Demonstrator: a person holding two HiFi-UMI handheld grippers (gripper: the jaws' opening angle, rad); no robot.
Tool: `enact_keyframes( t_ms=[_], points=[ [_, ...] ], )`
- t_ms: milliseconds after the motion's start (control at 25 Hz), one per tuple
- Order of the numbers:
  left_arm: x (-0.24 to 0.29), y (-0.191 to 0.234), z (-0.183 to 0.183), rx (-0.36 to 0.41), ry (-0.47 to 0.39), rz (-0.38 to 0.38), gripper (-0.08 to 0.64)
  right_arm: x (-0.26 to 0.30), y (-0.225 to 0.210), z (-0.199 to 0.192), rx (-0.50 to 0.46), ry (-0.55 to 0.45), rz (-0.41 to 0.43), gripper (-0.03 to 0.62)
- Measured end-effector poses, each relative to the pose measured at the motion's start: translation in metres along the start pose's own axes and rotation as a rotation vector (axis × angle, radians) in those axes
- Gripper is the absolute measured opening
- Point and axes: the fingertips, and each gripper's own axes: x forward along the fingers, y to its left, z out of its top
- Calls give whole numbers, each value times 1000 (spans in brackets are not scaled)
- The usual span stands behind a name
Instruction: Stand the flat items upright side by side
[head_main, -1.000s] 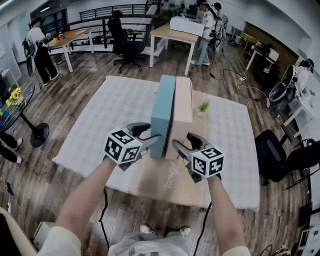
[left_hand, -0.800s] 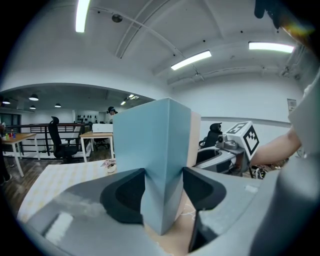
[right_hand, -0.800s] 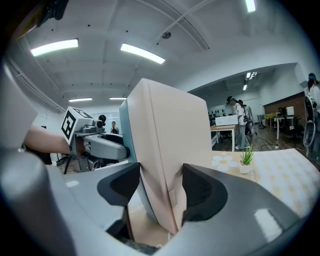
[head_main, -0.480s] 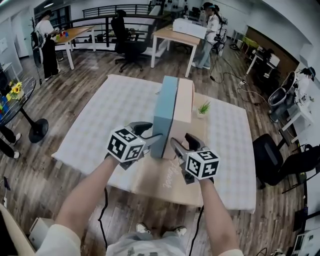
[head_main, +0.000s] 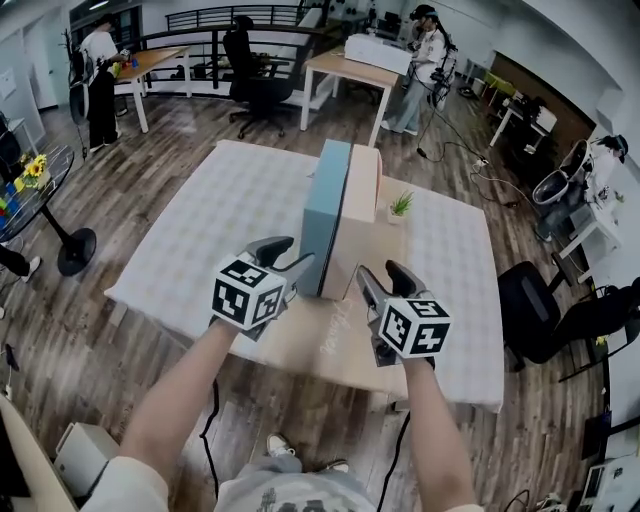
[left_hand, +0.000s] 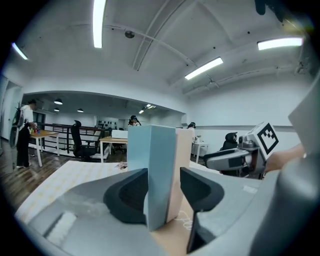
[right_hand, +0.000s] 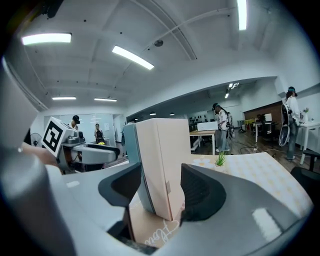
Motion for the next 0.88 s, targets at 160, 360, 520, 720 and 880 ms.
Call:
enact_keyframes(
  t_ms=[160, 360, 520, 720, 880],
  points=[
    [-11, -28, 5, 4, -16, 46, 173, -38, -14, 0, -24, 2, -68, 194],
    [-18, -77, 11, 13, -22, 76, 115, -94, -35, 2, -48, -16, -138, 137],
    [-22, -112, 14, 23, -28, 104, 82, -131, -48, 3, -71, -33, -154, 80],
    [-26, -136, 9, 34, -15, 148, 24, -158, -57, -3, -55, -38, -136, 0],
    [-32, -148, 7, 27, -13, 181, 6, -173, -61, -9, -66, -33, -116, 0]
  ],
)
